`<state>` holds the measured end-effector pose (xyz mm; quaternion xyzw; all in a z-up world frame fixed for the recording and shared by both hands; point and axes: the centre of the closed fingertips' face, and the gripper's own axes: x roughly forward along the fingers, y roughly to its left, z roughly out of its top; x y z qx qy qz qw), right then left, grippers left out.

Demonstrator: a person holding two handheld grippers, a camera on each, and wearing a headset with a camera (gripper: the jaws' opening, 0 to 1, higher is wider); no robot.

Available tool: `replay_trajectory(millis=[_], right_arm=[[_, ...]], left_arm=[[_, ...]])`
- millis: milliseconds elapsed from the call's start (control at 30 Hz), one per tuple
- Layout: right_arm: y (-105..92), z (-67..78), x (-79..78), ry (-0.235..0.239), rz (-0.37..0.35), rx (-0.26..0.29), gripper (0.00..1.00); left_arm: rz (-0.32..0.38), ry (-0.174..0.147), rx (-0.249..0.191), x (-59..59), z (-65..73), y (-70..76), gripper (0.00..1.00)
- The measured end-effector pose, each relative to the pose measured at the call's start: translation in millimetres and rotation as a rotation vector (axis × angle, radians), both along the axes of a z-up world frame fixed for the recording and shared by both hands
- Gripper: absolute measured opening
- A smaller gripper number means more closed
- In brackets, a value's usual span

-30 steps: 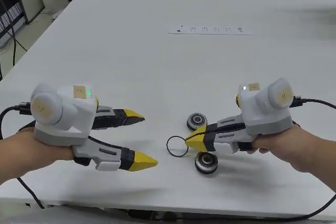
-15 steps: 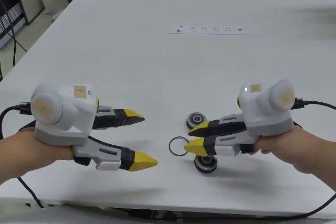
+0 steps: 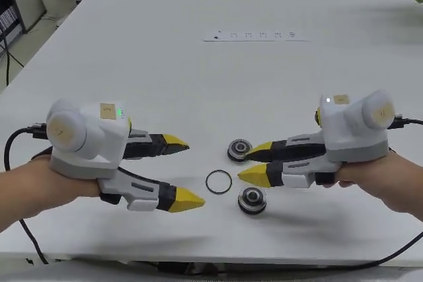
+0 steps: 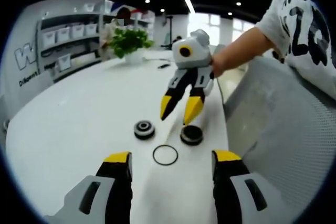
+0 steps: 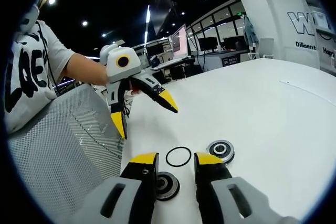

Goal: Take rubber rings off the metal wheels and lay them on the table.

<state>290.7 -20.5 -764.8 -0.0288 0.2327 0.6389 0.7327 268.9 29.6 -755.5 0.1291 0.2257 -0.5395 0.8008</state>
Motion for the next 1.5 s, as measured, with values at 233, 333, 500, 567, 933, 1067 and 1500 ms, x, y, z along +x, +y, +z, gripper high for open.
replay_trajectory(millis=[233, 333, 500, 567, 933, 1067, 1500], right_arm=[[-11.6, 2.5, -4.8, -0.006, -0.002, 0.007, 0.24], [-16.4, 0.7, -7.6, -0.01, 0.0, -0.002, 0.25], [-23.8, -4.7, -13.3, -0.005, -0.001, -0.017, 0.25], [-26.0, -7.8, -16.4, -0.002, 0.0, -0.024, 0.25], [-32.2, -23.3, -25.4, 0.015, 0.007, -0.049, 0.24], [-32.6, -27.6, -28.3, 0.015, 0.006, -0.058, 0.24], [-31.4, -36.3, -34.0, 0.012, 0.011, -0.072, 0.22]], left_arm=[[-0.04, 0.005, 0.0, -1.1, -0.2, -14.9, 0.6], [-0.056, 0.004, 0.0, -1.9, -0.8, -20.1, 0.6], [-0.078, 0.01, 0.001, -1.1, -4.0, -26.9, 0.59], [-0.088, 0.012, 0.0, -1.6, -5.1, -31.1, 0.58], [-0.134, 0.027, 0.006, -7.8, -12.7, -47.2, 0.54], [-0.14, 0.036, 0.006, -9.7, -17.4, -52.8, 0.53], [-0.138, 0.049, 0.007, -7.2, -25.6, -64.5, 0.46]])
